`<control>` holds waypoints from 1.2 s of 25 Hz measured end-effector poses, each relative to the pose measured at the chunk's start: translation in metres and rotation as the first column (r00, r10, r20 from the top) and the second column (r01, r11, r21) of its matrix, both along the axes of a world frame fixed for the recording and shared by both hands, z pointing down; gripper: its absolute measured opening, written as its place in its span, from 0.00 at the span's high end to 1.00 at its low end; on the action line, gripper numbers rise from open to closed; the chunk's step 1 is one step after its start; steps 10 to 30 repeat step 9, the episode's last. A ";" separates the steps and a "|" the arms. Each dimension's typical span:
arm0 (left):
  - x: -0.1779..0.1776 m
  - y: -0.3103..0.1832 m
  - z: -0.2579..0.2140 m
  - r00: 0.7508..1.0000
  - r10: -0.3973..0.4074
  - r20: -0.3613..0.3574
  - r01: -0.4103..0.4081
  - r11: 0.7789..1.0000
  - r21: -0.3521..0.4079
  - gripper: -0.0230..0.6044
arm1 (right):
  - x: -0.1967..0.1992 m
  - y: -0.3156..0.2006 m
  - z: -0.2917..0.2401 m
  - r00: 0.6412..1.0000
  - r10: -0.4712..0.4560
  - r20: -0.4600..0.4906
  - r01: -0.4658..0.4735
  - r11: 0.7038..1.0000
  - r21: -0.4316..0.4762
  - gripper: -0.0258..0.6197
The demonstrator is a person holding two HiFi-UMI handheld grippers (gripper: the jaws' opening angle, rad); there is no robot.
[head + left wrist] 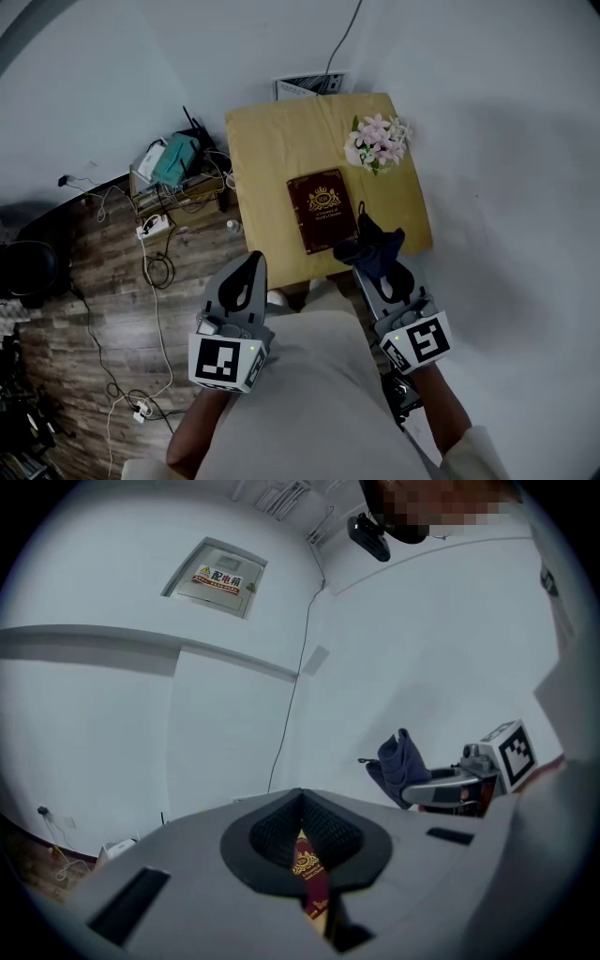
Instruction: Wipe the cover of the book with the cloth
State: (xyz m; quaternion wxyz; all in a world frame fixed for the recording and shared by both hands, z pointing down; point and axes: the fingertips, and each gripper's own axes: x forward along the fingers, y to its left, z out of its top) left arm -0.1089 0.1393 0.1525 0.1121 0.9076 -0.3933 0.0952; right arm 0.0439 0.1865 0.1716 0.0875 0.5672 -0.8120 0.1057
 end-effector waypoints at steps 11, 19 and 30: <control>0.001 -0.001 0.006 0.999 -0.030 -0.015 0.029 0.999 -0.036 0.95 | 0.009 0.008 0.000 0.998 0.021 -0.052 -0.020 0.999 0.025 0.72; 0.001 -0.001 0.006 0.999 -0.030 -0.015 0.029 0.999 -0.036 0.95 | 0.009 0.008 0.000 0.998 0.021 -0.052 -0.020 0.999 0.025 0.72; 0.001 -0.001 0.006 0.999 -0.030 -0.015 0.029 0.999 -0.036 0.95 | 0.009 0.008 0.000 0.998 0.021 -0.052 -0.020 0.999 0.025 0.72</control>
